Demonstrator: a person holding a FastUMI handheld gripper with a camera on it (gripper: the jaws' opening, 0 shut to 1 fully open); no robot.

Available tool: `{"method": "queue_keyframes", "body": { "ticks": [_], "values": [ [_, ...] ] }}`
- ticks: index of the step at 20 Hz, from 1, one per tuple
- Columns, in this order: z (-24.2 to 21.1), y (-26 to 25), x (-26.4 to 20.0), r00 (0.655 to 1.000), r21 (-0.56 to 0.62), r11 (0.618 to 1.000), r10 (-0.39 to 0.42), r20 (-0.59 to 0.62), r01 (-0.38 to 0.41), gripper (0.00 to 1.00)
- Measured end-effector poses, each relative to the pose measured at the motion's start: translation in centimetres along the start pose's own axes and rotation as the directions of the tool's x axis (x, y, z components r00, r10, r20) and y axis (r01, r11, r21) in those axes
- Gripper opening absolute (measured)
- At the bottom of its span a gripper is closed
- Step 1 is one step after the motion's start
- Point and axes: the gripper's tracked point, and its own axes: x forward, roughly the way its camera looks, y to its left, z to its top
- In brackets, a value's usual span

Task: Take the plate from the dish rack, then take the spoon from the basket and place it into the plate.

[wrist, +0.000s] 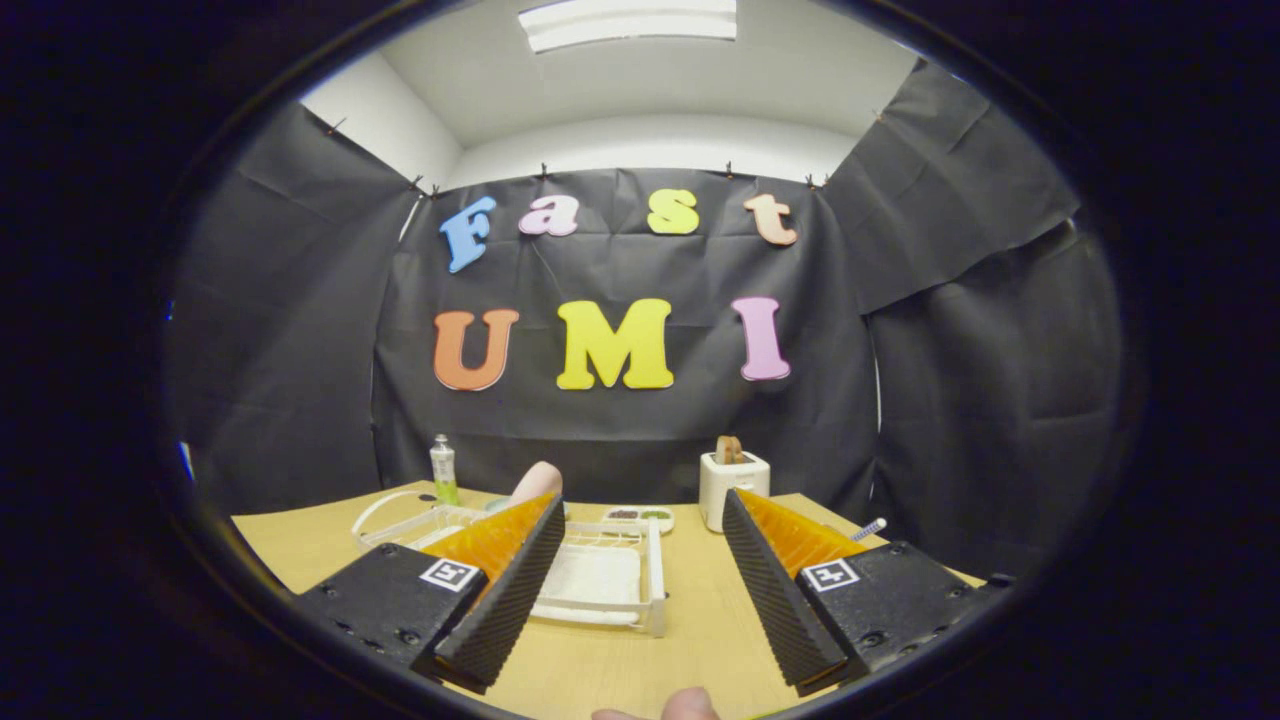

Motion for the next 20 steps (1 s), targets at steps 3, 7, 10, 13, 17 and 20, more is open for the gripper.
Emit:
{"method": "queue_keyframes", "body": {
  "ticks": [3, 7, 10, 13, 17, 20],
  "values": [
    [1.8, 1.7, 2.5, 0.997, -0.030, 0.998, 0.057, -0.055, -0.059, 1.00],
    [4.6, 4.9, 6.0, 0.980, -0.019, 0.989, 0.142, -0.140, -0.146, 1.00],
    [6.0, 6.7, 9.1, 0.958, -0.007, 0.985, 0.166, -0.233, -0.173, 1.00],
    [6.4, 8.1, 12.1, 0.931, -0.022, 0.982, 0.168, -0.325, -0.185, 1.00],
    [4.3, 10.0, 15.4, 0.870, -0.020, 0.979, 0.170, -0.462, -0.202, 1.00],
    [1.9, 11.3, 16.9, 0.797, 0.054, 0.978, 0.196, -0.571, -0.201, 1.00]
  ]
}}
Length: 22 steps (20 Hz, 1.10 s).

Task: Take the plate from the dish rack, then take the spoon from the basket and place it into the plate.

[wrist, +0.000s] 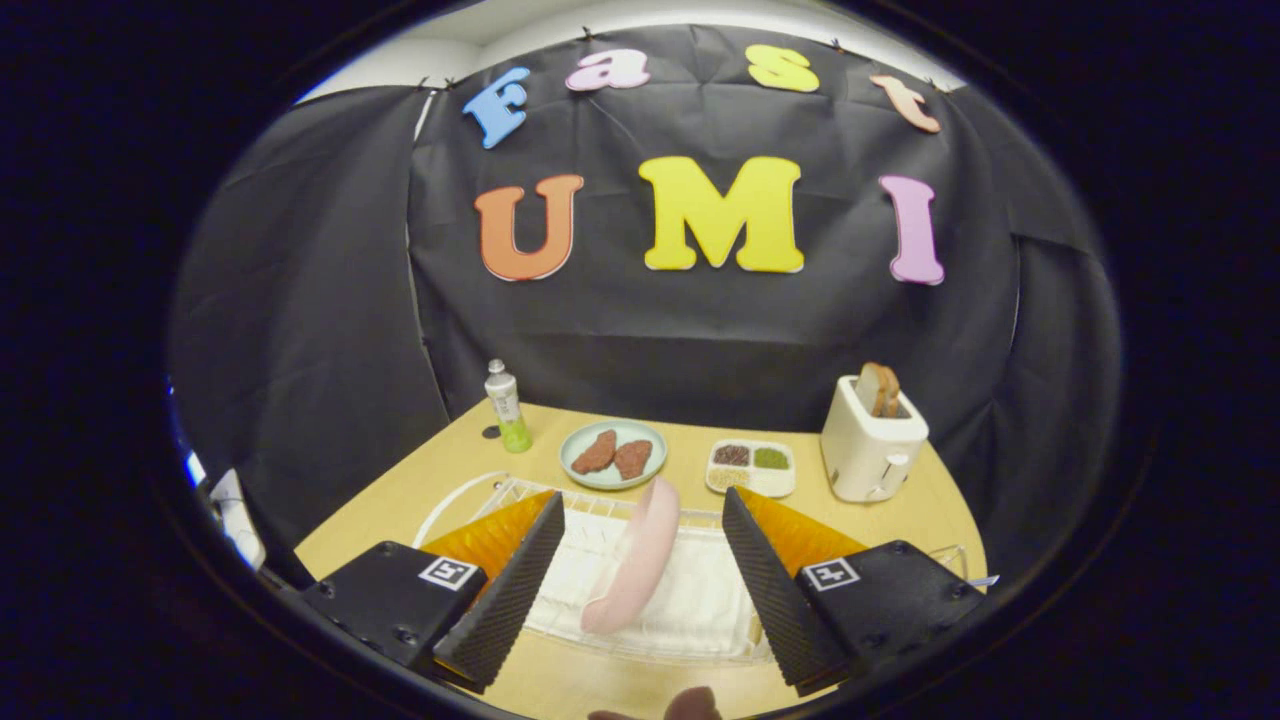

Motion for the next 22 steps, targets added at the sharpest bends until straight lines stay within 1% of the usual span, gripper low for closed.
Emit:
{"method": "queue_keyframes", "body": {
  "ticks": [2, 4, 7, 9, 11, 14, 15, 16, 18, 20, 21, 22],
  "values": [
    [-0.8, 0.3, 2.2, 0.996, 0.032, 0.999, -0.004, -0.092, 0.007, 1.00],
    [-1.6, 0.1, 4.0, 0.986, 0.067, 0.997, -0.018, -0.166, 0.030, 1.00],
    [-3.3, -0.1, 6.4, 0.962, 0.133, 0.988, -0.041, -0.270, 0.079, 1.00],
    [-3.9, 0.1, 7.7, 0.947, 0.145, 0.985, -0.043, -0.318, 0.093, 0.98],
    [-4.4, 0.5, 8.6, 0.937, 0.167, 0.981, -0.033, -0.349, 0.097, 0.90],
    [-5.3, 0.8, 9.3, 0.920, 0.191, 0.975, -0.033, -0.390, 0.116, 0.73],
    [-5.7, 1.0, 9.2, 0.914, 0.203, 0.971, -0.033, -0.404, 0.125, 0.62],
    [-5.9, 1.0, 8.9, 0.907, 0.213, 0.966, -0.043, -0.418, 0.144, 0.57],
    [-6.1, 0.7, 8.6, 0.891, 0.187, 0.964, -0.087, -0.446, 0.188, 0.48],
    [-6.2, 0.5, 8.4, 0.878, 0.160, 0.957, -0.145, -0.457, 0.241, 0.44],
    [-6.1, 0.7, 8.3, 0.872, 0.145, 0.956, -0.163, -0.462, 0.256, 0.41],
    [-5.9, 0.8, 8.0, 0.869, 0.128, 0.956, -0.178, -0.463, 0.264, 0.40]
  ]
}}
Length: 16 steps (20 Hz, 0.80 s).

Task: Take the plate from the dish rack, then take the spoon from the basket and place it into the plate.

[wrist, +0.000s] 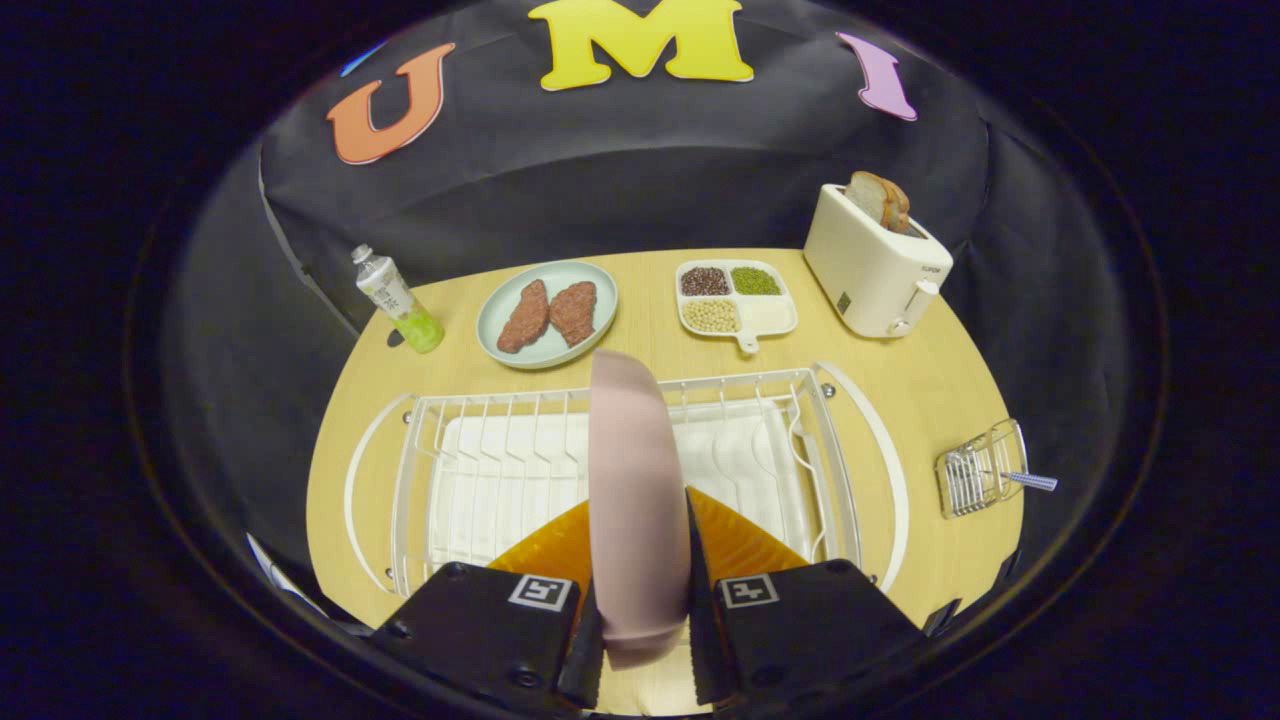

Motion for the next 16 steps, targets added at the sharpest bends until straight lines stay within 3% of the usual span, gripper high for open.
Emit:
{"method": "queue_keyframes", "body": {
  "ticks": [6, 12, 16],
  "values": [
    [0.1, -1.1, -2.0, 0.996, 0.009, 0.996, -0.088, -0.016, 0.088, 0.39],
    [-0.7, -1.2, -2.8, 0.996, 0.002, 0.997, -0.073, -0.047, 0.073, 0.39],
    [0.5, -2.3, -4.0, 0.991, -0.020, 0.991, -0.131, 0.005, 0.132, 0.38]
  ]
}}
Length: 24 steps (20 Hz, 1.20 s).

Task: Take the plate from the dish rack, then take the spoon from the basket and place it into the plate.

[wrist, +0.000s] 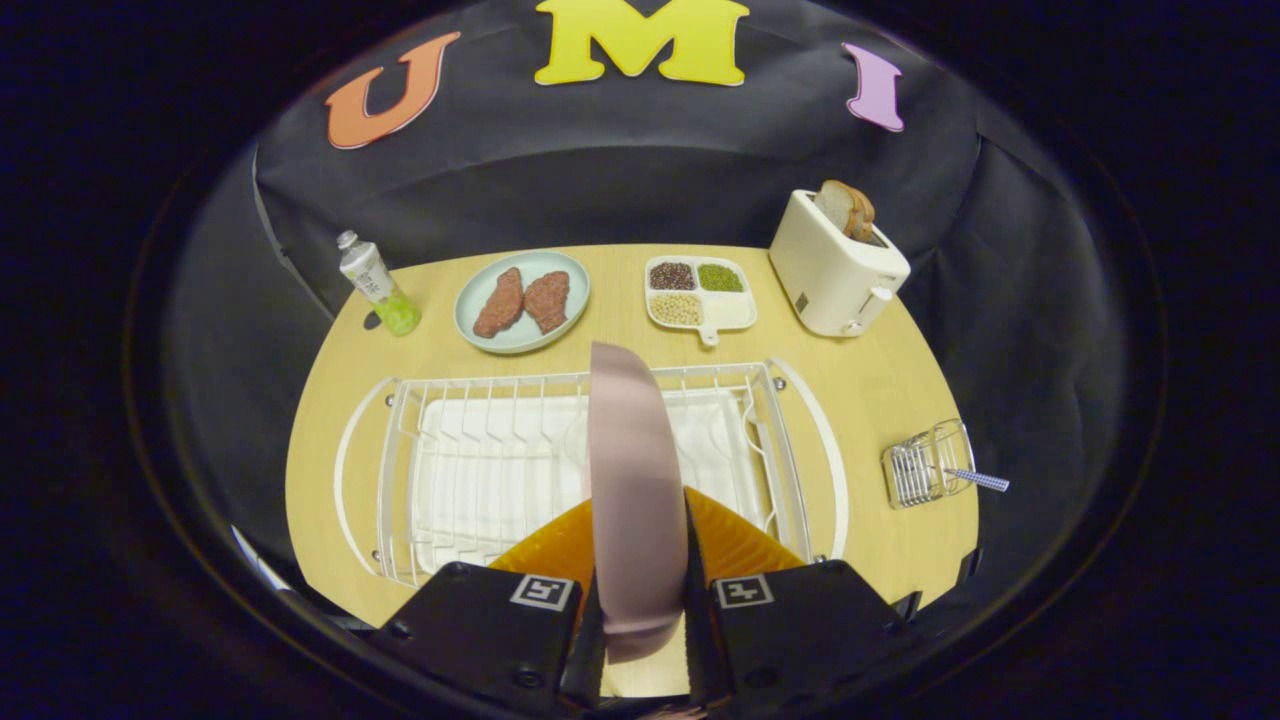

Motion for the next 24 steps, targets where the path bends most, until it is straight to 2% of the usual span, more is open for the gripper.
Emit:
{"method": "queue_keyframes", "body": {
  "ticks": [1, 3, 5, 8, 12, 18, 24],
  "values": [
    [0.5, -0.3, -0.6, 1.000, -0.016, 1.000, -0.005, 0.025, 0.005, 0.37],
    [0.2, 0.4, -2.1, 0.998, -0.020, 0.999, 0.050, 0.036, -0.050, 0.32],
    [-0.5, -0.2, -3.5, 0.993, -0.019, 0.995, 0.100, 0.065, -0.099, 0.32],
    [-3.4, -0.9, -5.1, 0.970, 0.015, 0.972, 0.231, 0.081, -0.232, 0.32],
    [-9.0, -4.0, -6.0, 0.934, 0.066, 0.934, 0.345, 0.091, -0.351, 0.32],
    [-18.3, -7.8, -3.8, 0.878, 0.156, 0.864, 0.469, 0.098, -0.478, 0.32],
    [-23.7, -8.8, 0.4, 0.837, 0.288, 0.792, 0.541, 0.078, -0.538, 0.31]
  ]
}}
